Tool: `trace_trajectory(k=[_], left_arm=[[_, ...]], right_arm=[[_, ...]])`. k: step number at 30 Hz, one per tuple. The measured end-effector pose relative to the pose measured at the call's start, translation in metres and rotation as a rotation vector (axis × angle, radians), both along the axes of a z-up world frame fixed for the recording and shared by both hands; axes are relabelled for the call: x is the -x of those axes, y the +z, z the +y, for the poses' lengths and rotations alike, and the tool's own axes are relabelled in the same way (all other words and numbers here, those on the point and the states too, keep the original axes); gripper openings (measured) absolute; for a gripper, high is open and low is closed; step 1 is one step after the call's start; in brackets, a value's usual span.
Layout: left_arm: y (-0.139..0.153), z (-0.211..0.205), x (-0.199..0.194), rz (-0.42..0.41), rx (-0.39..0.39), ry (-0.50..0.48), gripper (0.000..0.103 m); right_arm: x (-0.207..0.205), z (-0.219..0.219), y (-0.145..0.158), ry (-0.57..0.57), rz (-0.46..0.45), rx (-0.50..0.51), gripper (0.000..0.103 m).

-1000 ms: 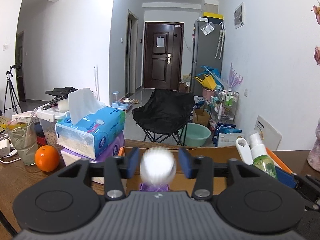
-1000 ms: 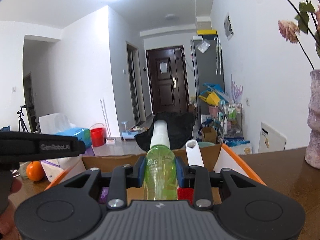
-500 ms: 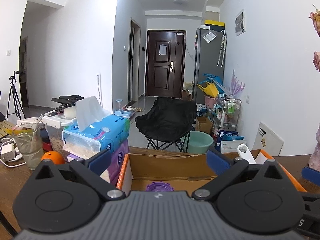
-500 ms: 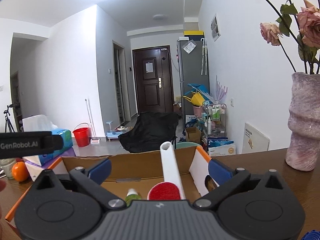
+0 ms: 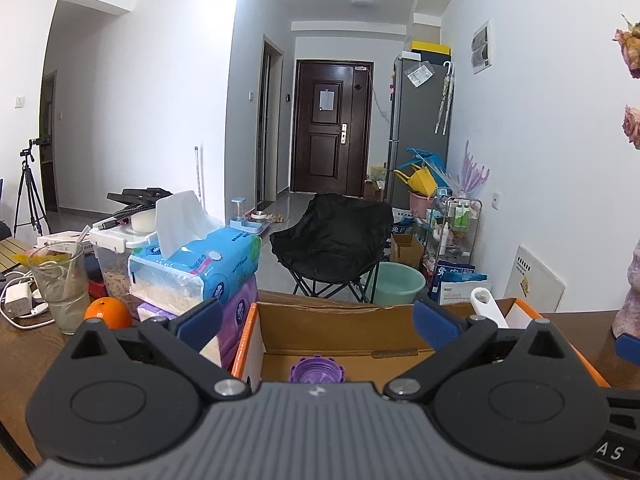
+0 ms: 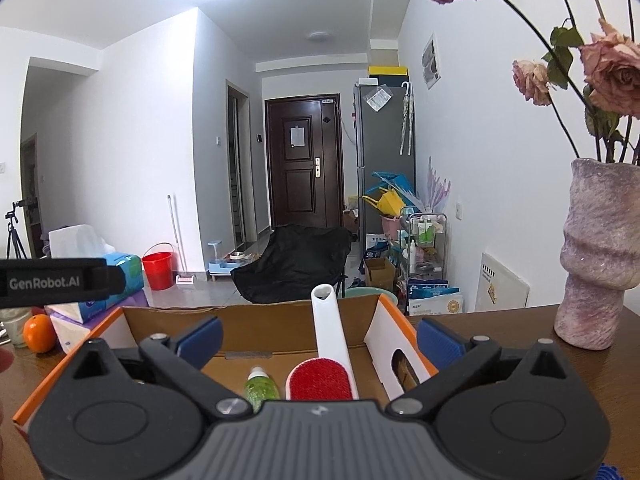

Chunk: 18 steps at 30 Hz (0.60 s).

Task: Organize rigid objects
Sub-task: 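Open the left gripper to drop the white cap while the right releases the spray bottle, then move the right tool back to the table toward the second white cap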

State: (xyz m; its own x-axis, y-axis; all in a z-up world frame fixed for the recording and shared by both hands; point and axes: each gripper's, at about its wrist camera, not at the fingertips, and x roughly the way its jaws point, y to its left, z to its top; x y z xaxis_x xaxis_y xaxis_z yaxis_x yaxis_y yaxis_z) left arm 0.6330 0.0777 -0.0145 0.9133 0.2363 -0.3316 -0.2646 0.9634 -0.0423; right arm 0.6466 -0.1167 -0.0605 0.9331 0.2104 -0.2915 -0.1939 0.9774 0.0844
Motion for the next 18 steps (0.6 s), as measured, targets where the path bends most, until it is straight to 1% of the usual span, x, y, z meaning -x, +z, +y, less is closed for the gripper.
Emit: trace_trajectory(k=[7,18], left_arm=[[0.000,-0.002,0.015,0.002,-0.007,0.014,0.103],[-0.001,-0.011,0.049,0.002,-0.014,0.015,0.103]], right_arm=[[0.019,-0.008,0.001,0.004,-0.005,0.006,0.103],[0.055,-0.021,0.003,-0.005,-0.011,0.028,0.103]])
